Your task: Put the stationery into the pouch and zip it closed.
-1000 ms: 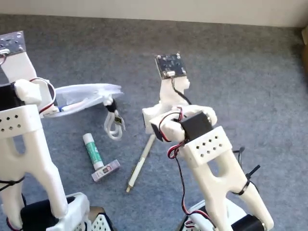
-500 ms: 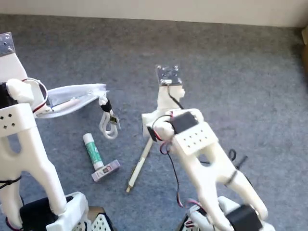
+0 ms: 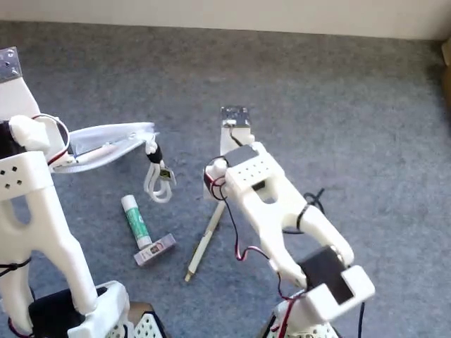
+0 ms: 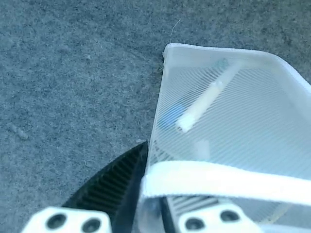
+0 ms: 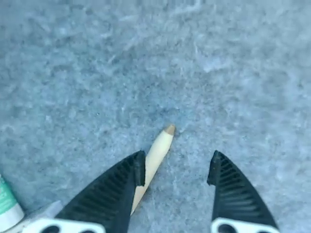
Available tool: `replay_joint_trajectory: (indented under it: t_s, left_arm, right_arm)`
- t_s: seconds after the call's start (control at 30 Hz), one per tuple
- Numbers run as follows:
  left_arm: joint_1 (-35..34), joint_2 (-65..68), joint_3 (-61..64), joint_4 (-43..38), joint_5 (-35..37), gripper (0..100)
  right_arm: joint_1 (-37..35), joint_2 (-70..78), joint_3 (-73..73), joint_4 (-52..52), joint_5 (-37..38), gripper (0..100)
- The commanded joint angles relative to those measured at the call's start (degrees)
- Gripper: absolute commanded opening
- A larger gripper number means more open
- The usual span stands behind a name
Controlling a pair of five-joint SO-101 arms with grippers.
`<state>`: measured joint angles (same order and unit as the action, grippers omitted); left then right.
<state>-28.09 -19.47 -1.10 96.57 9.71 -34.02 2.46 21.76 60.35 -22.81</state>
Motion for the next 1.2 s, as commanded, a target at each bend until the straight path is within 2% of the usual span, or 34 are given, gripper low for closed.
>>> replay_joint_trajectory:
  t_s: [0.0, 0.5, 0.57, 0.77, 1.17]
  left_arm:
    - [-1.2, -0.5, -1.8, -1.1, -0.1, 1]
    - [-1.2, -0.3, -1.8, -1.1, -0.1, 1]
    - [-1.2, -0.3, -1.8, -1.1, -0.1, 1]
    - [-1.2, -0.3, -1.7, -1.1, -0.1, 1]
    - [-1.2, -0.7, -0.3, -1.1, -0.3, 1]
  right_arm:
    - [-2.5, 2.1, -4.3, -0.9, -0.7, 20.2]
    - [-3.1, 13.0, -8.7, -0.9, -0.7, 20.0]
    - [-3.1, 13.3, -8.7, -0.7, -0.7, 17.4]
    - [-3.0, 13.3, -8.7, -0.7, -0.4, 0.4]
    - [-2.9, 9.4, -8.4, -0.4, -0.2, 0.5]
